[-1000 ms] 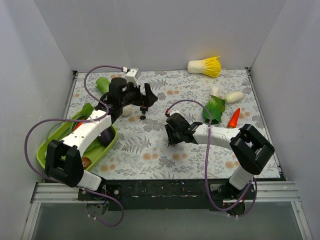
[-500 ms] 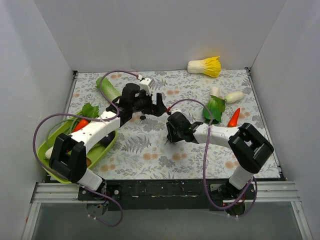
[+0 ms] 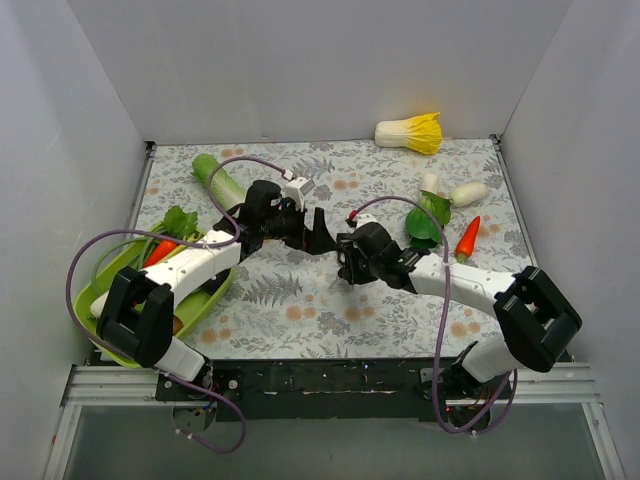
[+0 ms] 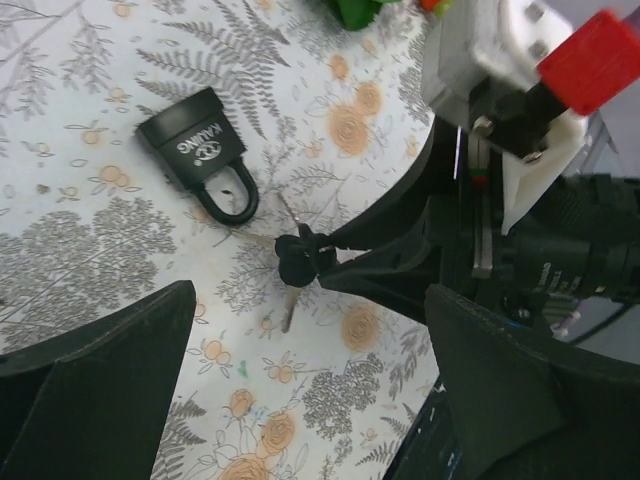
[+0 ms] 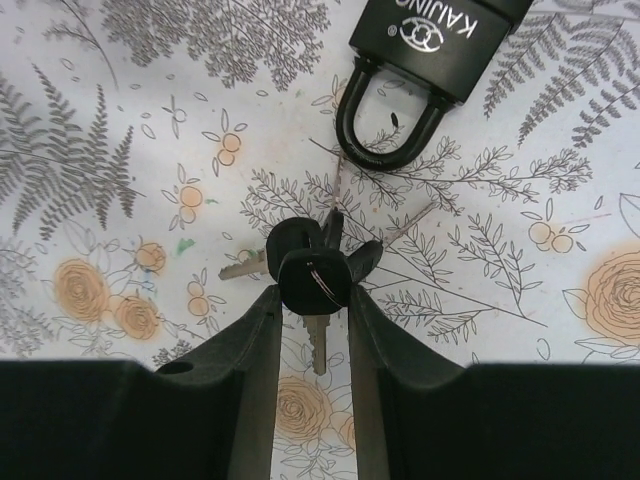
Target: Unlock with the key
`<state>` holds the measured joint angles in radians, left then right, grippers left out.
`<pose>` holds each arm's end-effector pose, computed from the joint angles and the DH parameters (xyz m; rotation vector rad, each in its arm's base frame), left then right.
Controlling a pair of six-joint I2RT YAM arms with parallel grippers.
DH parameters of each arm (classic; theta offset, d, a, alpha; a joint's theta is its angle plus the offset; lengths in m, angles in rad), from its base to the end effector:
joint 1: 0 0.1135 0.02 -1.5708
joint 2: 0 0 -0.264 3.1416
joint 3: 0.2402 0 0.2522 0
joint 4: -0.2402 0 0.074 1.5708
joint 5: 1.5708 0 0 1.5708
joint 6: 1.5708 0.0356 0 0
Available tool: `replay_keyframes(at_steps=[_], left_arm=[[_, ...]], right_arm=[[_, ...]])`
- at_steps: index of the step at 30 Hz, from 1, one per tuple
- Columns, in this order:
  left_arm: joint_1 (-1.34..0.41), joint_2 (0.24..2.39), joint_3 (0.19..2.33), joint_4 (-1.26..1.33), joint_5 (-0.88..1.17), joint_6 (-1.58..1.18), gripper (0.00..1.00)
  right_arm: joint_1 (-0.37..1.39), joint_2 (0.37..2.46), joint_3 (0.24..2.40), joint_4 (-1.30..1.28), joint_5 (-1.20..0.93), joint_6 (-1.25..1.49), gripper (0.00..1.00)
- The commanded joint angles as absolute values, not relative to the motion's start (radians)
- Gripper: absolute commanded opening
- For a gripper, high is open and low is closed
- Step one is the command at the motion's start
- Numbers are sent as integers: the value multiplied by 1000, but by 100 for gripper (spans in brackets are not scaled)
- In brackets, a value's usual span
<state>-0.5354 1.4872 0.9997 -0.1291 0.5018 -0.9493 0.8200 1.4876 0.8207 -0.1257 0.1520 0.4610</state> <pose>0.2736 -0.1822 0.2540 -0.1845 2.4477 -1.3099 0.2115 0.2188 0.1944 -0.3540 2.3701 0.4406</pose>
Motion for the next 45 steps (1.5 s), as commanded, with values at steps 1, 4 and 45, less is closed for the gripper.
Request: replay_keyframes(at_steps=[1, 4, 45], left_arm=[[-540, 1514, 1022, -124, 702, -930, 98], [-540, 1517, 1020, -117, 762, -930, 98], [-750, 1403, 805, 310, 410, -1359, 54]], right_arm=[[805, 1401, 816, -133, 130, 480, 1], [798, 1355, 815, -146, 124, 482, 1], [715, 1015, 792, -68, 126, 676, 1]])
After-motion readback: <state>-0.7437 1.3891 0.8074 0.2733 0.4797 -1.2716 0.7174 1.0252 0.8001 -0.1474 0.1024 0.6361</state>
